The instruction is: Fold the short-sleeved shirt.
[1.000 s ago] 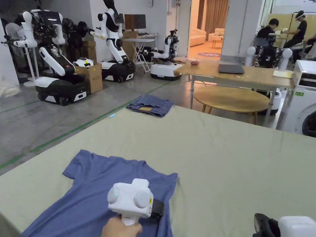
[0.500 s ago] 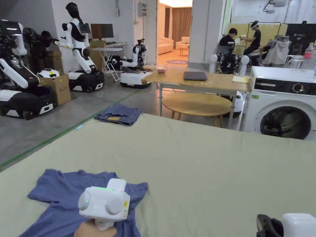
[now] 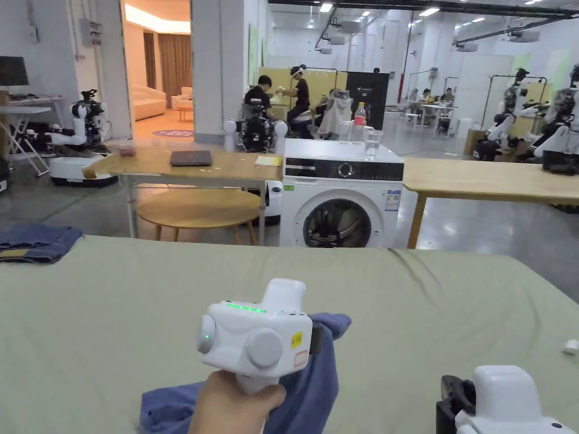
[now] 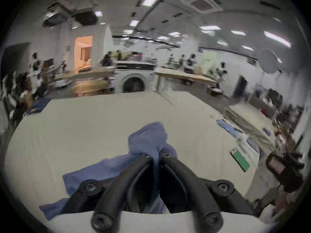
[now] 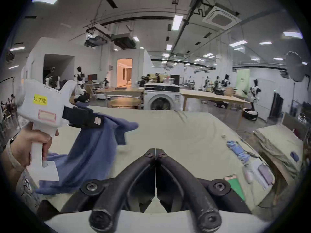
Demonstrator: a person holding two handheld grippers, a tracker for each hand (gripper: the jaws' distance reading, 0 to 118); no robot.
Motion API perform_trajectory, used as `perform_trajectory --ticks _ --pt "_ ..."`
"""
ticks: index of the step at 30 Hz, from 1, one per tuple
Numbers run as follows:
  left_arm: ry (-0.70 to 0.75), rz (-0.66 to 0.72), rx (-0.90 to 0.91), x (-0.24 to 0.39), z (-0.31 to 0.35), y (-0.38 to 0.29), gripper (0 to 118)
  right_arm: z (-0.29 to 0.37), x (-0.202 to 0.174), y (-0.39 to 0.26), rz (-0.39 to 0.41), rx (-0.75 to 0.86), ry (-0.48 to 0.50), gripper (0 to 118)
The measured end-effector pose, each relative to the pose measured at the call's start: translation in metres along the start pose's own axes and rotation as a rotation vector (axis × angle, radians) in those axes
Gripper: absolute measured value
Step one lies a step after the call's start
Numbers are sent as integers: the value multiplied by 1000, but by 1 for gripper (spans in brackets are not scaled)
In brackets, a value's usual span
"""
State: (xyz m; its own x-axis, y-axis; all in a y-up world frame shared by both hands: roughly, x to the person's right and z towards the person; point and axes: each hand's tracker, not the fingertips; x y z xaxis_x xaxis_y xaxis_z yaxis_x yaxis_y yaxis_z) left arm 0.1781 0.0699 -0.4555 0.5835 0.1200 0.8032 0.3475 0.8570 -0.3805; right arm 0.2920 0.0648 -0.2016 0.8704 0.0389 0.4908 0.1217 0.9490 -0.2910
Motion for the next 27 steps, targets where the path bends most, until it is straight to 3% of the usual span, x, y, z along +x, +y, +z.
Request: perform_trajectory --ticks 5,9,10,12,13,14,21,25,26,27 --pt "51 -76 -222 43 -95 -49 0 2 53 -16 -85 -38 -82 0" --pt "97 -90 -355 45 -148 -98 1 -2 69 -27 -98 -56 -110 0" --pt "111 -93 -350 46 -149 -102 9 -6 69 -28 -96 -60 -111 0" --pt "77 -37 -319 38 -140 -101 63 -9 68 -28 -92 -67 -106 0" --pt "35 -10 -297 32 -130 -97 83 -10 65 -28 -86 -67 -93 0" --pt "25 -2 -269 27 -114 -92 89 -12 61 -27 -81 -64 -83 0" --pt "205 8 92 -37 89 -73 89 -24 10 -22 -21 -25 18 0" --pt "430 -6 154 -83 182 -113 89 -25 -21 -25 -83 -36 97 0" --pt "488 9 148 -96 196 -123 81 -24 -25 -27 -91 -38 116 0" --pt "523 33 129 -111 208 -130 57 -24 -31 -29 -84 -40 131 0"
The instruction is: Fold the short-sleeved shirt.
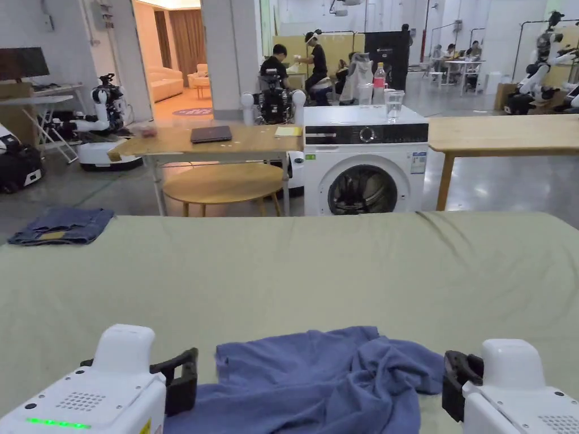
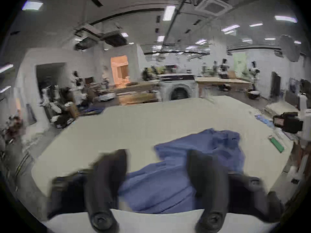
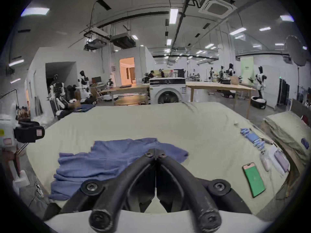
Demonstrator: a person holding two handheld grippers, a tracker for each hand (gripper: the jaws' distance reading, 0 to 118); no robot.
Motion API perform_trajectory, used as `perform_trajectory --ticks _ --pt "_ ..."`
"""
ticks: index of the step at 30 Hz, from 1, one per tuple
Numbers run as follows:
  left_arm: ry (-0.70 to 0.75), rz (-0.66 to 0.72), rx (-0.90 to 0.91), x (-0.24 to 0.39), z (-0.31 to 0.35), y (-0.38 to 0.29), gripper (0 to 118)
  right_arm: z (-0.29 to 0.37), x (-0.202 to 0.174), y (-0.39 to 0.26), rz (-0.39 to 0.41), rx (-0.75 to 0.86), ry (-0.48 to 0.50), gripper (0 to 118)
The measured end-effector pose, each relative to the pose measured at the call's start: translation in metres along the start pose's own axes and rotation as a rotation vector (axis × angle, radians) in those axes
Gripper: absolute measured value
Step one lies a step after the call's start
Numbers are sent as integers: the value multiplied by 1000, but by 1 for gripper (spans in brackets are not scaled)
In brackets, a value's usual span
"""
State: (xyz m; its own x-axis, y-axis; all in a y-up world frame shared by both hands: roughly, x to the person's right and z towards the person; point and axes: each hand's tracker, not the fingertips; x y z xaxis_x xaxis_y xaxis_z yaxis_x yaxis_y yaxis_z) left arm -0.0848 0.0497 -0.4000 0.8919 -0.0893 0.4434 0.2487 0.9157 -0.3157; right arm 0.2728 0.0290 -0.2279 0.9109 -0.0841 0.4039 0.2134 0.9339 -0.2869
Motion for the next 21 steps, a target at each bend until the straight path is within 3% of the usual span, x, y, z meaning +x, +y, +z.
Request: perform_trajectory --ticks 1,2,11,12,13,14,15,16,21 --pt "41 27 -27 -15 1 -5 15 -1 -6 -1 12 -2 0 0" --pt "83 59 -58 -30 -2 -8 0 -1 -10 -2 23 -5 6 0" --pt "119 192 -368 -104 -118 -40 0 -14 -13 -5 52 -30 15 0" --pt "111 211 -391 -106 -135 -43 3 -17 -11 -5 54 -35 11 0" --pt "113 221 -418 -105 -150 -48 32 -19 -9 -6 56 -41 7 0" --pt "116 207 -440 -105 -165 -52 92 -21 -7 -6 59 -45 1 0" --pt "107 193 -485 -105 -181 -56 116 -24 -5 -6 62 -52 -5 0" --pt "112 179 -522 -104 -197 -62 118 -26 -2 -7 64 -57 -12 0" --pt "131 149 -618 -101 -233 -87 107 -38 13 -10 63 -80 -43 0"
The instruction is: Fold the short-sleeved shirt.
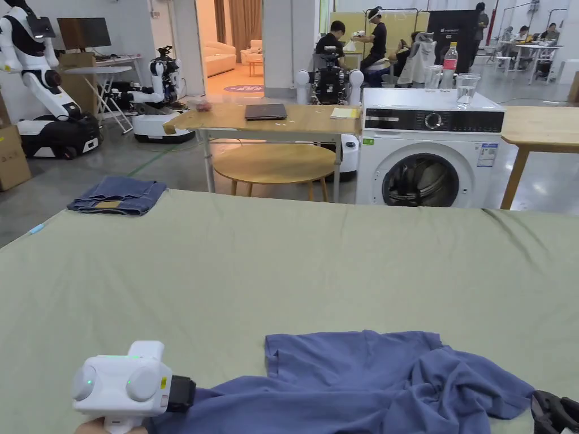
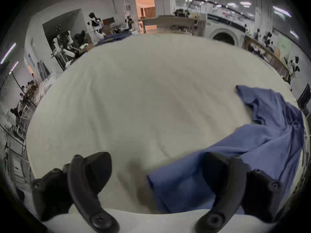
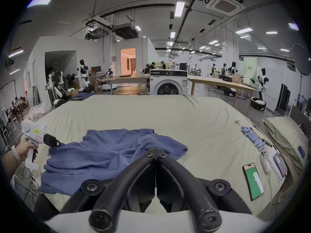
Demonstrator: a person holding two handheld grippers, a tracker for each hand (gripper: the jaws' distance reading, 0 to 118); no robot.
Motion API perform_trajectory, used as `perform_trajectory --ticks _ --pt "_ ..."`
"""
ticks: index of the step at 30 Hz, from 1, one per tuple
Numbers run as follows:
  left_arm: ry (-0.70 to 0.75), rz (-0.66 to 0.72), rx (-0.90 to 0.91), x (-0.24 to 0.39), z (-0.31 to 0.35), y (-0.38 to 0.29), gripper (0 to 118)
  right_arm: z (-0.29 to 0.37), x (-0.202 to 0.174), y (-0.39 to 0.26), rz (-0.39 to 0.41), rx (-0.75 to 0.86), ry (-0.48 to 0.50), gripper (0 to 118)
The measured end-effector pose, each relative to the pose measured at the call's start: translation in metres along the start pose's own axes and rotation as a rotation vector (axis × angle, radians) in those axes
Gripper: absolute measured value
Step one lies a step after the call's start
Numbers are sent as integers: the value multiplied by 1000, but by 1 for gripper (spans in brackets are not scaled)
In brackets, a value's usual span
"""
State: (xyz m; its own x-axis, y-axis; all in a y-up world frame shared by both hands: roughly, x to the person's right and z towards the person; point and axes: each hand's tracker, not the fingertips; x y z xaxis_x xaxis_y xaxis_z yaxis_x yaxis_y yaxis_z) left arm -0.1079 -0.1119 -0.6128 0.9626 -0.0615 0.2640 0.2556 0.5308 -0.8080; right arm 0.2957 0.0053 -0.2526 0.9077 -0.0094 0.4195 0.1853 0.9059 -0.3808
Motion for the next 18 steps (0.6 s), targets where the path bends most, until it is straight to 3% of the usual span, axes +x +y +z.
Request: perform_trajectory --ticks 1,2,4,6,10,11,12,14,15,18 --pt "16 -1 -6 1 -4 -1 105 -4 3 -1 1 -8 -4 0" --pt "10 -13 -21 2 -6 -1 84 -9 7 -1 5 -22 -9 0" --pt "5 -33 11 11 10 -5 66 -26 20 -2 21 -70 -42 0" --pt "-50 -94 33 21 22 -5 2 -51 37 -4 58 -113 -112 0" --pt "-48 -105 91 33 55 -6 0 -111 78 -10 77 -210 -148 0" --pt "-58 -93 105 32 63 -3 0 -127 84 -12 104 -234 -149 13" --pt "-60 -87 122 32 74 -1 0 -144 90 -14 127 -265 -132 39" --pt "-57 -83 157 34 88 4 0 -172 93 -21 148 -329 -82 110" --pt "-59 -84 163 36 93 6 0 -185 94 -24 170 -345 -56 118" --pt "-63 -90 192 38 106 13 0 -214 86 -30 227 -358 -27 118"
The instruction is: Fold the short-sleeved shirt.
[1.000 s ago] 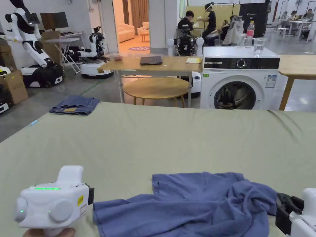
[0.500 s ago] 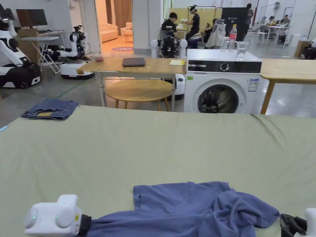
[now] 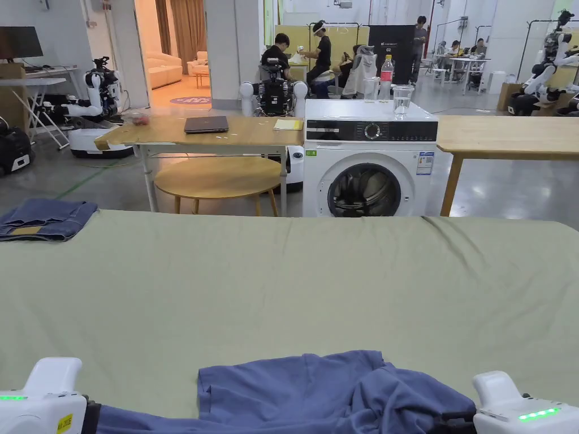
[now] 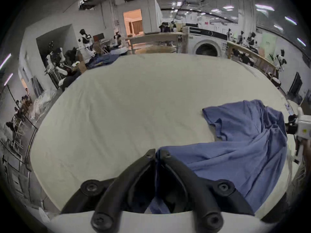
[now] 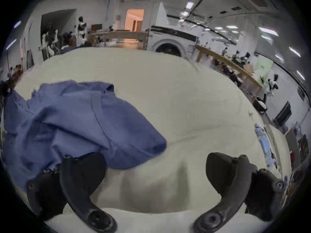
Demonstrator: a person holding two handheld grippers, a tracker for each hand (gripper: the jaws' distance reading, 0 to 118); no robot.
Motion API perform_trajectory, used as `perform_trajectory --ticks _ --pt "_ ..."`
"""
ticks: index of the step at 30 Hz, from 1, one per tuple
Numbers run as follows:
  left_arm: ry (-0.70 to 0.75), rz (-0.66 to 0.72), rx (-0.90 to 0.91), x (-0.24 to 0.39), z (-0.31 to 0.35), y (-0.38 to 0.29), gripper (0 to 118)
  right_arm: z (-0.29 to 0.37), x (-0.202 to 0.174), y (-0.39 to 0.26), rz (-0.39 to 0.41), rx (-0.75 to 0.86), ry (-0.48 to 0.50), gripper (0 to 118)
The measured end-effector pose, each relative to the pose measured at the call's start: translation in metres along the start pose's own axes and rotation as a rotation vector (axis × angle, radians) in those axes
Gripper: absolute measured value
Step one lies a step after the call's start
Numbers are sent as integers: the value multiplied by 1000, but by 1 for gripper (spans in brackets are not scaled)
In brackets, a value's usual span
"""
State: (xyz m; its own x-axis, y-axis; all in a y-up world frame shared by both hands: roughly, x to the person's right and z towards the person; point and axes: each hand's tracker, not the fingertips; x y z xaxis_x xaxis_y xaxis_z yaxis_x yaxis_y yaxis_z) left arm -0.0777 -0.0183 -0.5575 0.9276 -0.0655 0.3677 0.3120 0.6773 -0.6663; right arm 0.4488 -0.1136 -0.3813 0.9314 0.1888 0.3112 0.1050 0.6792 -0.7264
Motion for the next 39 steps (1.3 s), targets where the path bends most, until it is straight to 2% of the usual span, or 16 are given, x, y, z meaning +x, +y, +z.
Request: perform_trajectory --ticks 1,2,3,4,5,7,10,12,14,17,21,26,32,39 --pt "4 -4 10 2 2 2 0 -8 -1 2 1 -5 13 118" --pt "5 -7 14 -1 -1 5 0 -14 -2 5 -2 -16 55 112" --pt "10 -8 19 -1 -1 7 0 -18 -1 7 -21 -17 107 94" --pt "12 -10 18 0 -1 8 0 -20 0 9 -45 -5 148 60" --pt "15 -15 17 1 -1 9 0 -20 1 11 -71 16 183 11" --pt "19 -18 16 -2 -5 10 0 -20 3 13 -123 -11 234 9" --pt "28 -30 22 -2 -5 12 0 -7 5 19 -102 -23 202 10" --pt "52 -51 52 -2 1 15 0 17 7 31 -79 42 157 9" --pt "72 -61 90 -6 8 23 0 47 13 46 -95 118 138 10" --pt "107 -63 152 -11 26 42 0 96 15 74 -47 229 60 10" --pt "182 -37 276 -26 57 82 0 153 22 115 -50 359 -27 9" --pt "230 5 427 -44 105 146 0 213 50 174 -143 504 -113 10" --pt "216 43 581 -38 150 228 0 274 71 243 -189 660 -188 10" --pt "215 32 652 -21 156 276 0 290 77 275 -172 690 -221 9"
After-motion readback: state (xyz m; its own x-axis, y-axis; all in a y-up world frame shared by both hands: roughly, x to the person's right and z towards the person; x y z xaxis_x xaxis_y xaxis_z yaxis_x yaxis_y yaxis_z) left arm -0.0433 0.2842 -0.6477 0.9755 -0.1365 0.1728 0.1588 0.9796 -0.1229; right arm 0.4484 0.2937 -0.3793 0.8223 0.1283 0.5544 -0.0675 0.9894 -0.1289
